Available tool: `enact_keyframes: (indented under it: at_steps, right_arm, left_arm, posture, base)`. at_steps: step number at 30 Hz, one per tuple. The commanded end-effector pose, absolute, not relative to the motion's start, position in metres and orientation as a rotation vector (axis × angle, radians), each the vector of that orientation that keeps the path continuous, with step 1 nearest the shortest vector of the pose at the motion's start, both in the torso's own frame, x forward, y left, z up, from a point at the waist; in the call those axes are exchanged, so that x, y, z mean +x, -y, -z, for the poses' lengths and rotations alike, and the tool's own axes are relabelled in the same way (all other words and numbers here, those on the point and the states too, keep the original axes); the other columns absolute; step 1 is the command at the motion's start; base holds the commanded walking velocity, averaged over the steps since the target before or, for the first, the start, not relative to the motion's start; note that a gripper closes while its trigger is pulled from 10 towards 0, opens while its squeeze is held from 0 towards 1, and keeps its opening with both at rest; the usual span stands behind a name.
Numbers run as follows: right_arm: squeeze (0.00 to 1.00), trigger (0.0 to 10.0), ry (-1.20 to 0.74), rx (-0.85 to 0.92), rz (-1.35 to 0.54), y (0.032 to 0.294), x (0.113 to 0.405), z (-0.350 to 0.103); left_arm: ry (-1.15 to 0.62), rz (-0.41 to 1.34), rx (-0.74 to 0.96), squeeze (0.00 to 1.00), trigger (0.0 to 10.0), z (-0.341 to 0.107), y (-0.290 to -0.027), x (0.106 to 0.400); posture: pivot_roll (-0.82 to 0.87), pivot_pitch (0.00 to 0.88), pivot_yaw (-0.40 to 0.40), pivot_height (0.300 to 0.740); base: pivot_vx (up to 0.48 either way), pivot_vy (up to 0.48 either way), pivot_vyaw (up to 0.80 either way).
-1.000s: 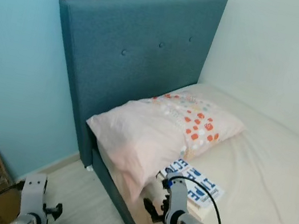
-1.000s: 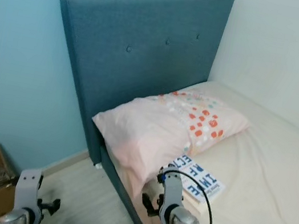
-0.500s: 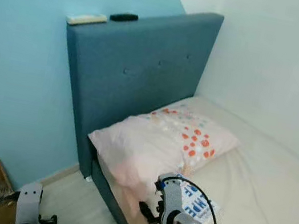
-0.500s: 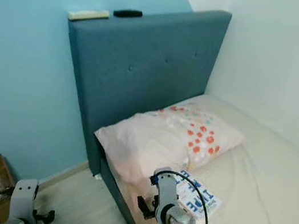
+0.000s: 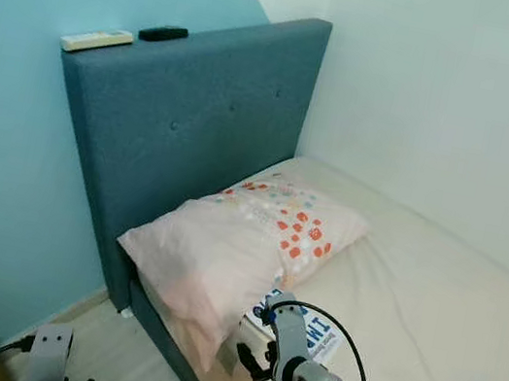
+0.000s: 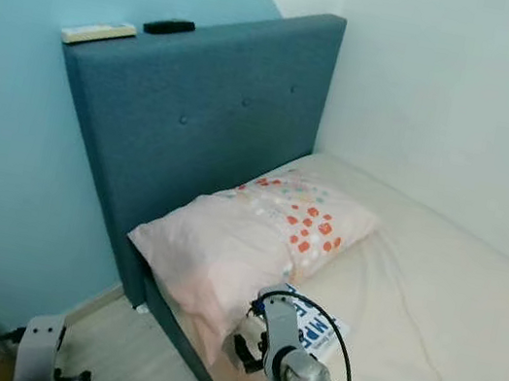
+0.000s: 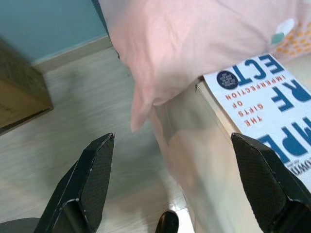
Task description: Clean up the room
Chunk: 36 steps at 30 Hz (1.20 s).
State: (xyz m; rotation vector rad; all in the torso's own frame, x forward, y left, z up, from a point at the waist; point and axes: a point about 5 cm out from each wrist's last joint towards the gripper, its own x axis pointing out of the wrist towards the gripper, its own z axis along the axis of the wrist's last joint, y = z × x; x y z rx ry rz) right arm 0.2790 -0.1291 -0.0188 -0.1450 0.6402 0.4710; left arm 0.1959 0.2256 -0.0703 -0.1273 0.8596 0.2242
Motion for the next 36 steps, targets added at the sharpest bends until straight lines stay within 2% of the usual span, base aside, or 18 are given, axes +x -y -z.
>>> enact_keyframes:
  at_steps: [1,7,15,19,27,28,30,32,33,35,36]
  right_arm:
    - [0.0,10.0,-0.625,-0.176,-0.476,0.127,0.279,0.019]
    - [0.0,10.0,-0.611,-0.183,-0.472,0.127,0.281,0.017]
    - [0.0,10.0,-0.578,-0.195,-0.462,0.129,0.285,0.012]
    - [0.0,10.0,-0.521,-0.222,-0.439,0.136,0.292,0.004]
    - [0.0,10.0,-0.36,-0.292,-0.334,0.176,0.304,-0.027]
    - [0.0,10.0,-0.333,-0.306,-0.297,0.189,0.305,-0.035]
    - [0.0,10.0,-0.333,-0.306,-0.297,0.189,0.305,-0.035]
    - [0.0,10.0,-0.299,-0.383,-0.175,0.226,0.304,-0.053]
    - [0.0,10.0,-0.299,-0.383,-0.175,0.226,0.304,-0.053]
    - [0.0,10.0,-0.285,-0.46,-0.058,0.26,0.301,-0.066]
    - [0.0,10.0,-0.285,-0.46,-0.058,0.26,0.301,-0.066]
  left_arm:
    - [-0.874,-0.207,-0.121,0.0,10.0,0.072,-0.223,0.193]
    - [-0.858,-0.186,-0.121,0.0,10.0,0.069,-0.221,0.2]
    - [-0.872,-0.174,-0.14,0.0,10.0,0.071,-0.216,0.199]
    - [-0.888,-0.195,-0.121,0.0,10.0,0.074,-0.219,0.193]
    - [-0.934,-0.182,-0.081,0.0,10.0,0.078,-0.217,0.185]
    - [-0.942,-0.18,-0.075,0.0,10.0,0.079,-0.217,0.184]
    - [-0.942,-0.18,-0.075,0.0,10.0,0.079,-0.217,0.184]
    - [-0.956,-0.176,-0.069,0.0,10.0,0.081,-0.215,0.181]
    - [-0.956,-0.176,-0.069,0.0,10.0,0.081,-0.215,0.181]
    - [-0.96,-0.176,-0.07,0.0,10.0,0.081,-0.214,0.181]
    - [-0.96,-0.176,-0.07,0.0,10.0,0.081,-0.214,0.181]
  posture:
    - [-0.13,0.0,-0.029,0.74]
    - [-0.13,0.0,-0.031,0.74]
    - [-0.12,0.0,-0.036,0.74]
    - [-0.14,0.0,-0.029,0.74]
    - [-0.17,0.0,-0.019,0.74]
    - [-0.18,0.0,-0.015,0.74]
    - [-0.18,0.0,-0.015,0.74]
    - [-0.18,0.0,-0.019,0.74]
    - [-0.18,0.0,-0.019,0.74]
    - [-0.19,0.0,-0.022,0.74]
    - [-0.19,0.0,-0.022,0.74]
  base:
    - [0.0,0.0,0.0]
    - [0.0,0.0,0.0]
    - [0.0,-0.413,0.0]
    - [0.0,0.0,0.0]
    - [0.0,0.0,0.0]
    - [0.0,0.0,0.0]
    - [0.0,0.0,0.0]
    - [0.0,0.0,0.0]
    - [0.0,0.0,0.0]
    - [0.0,0.0,0.0]
    - [0.0,0.0,0.0]
